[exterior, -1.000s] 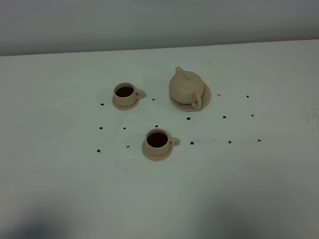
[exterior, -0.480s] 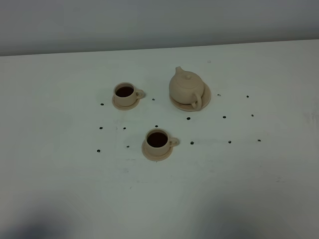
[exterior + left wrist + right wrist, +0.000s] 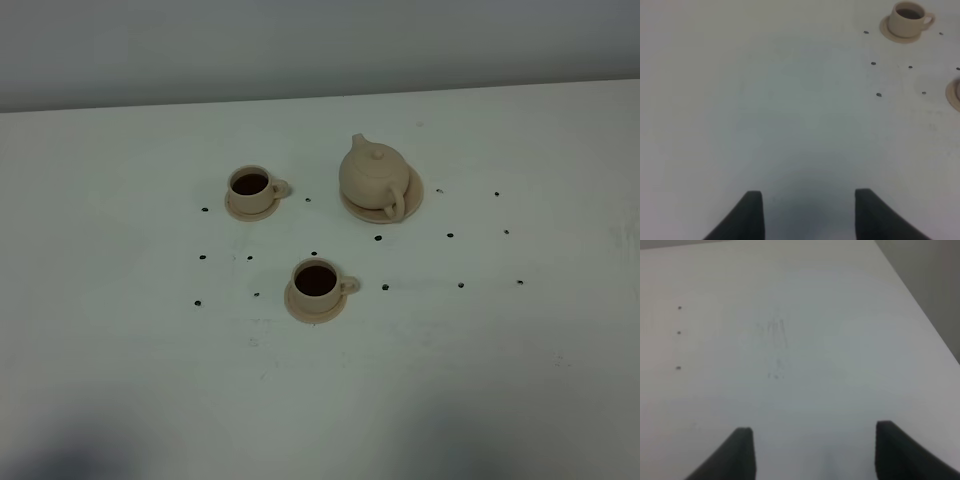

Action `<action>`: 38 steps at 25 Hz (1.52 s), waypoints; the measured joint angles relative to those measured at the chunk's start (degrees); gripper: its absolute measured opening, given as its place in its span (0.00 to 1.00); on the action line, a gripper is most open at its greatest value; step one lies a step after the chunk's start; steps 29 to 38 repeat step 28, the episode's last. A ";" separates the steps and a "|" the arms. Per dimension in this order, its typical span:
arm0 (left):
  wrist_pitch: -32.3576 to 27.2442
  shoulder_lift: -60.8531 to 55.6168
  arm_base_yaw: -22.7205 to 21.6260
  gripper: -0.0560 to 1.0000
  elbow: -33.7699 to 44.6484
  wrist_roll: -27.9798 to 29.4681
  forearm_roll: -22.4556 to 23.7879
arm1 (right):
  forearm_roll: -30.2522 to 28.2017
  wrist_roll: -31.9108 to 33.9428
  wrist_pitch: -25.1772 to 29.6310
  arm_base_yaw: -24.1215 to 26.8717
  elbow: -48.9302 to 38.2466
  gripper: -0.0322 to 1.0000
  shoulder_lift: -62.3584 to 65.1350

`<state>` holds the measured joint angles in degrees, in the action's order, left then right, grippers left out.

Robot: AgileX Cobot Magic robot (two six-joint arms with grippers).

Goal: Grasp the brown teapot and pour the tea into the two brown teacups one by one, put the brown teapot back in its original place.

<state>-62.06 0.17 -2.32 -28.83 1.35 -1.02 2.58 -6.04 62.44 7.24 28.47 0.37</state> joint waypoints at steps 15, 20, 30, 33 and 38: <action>0.00 0.00 0.00 0.43 0.00 0.00 0.00 | 0.00 0.00 0.00 0.00 0.00 0.53 0.00; 0.00 0.00 0.00 0.43 0.00 0.00 0.00 | 0.00 0.06 0.00 0.00 0.00 0.53 0.00; 0.00 0.00 0.00 0.43 0.00 0.00 0.00 | 0.00 0.06 0.00 0.00 0.00 0.53 0.00; 0.00 0.00 0.00 0.43 0.00 0.00 0.00 | 0.00 0.06 0.00 0.00 0.00 0.53 0.00; 0.00 0.00 0.00 0.43 0.00 0.00 0.00 | 0.00 0.06 0.00 0.00 0.00 0.53 0.00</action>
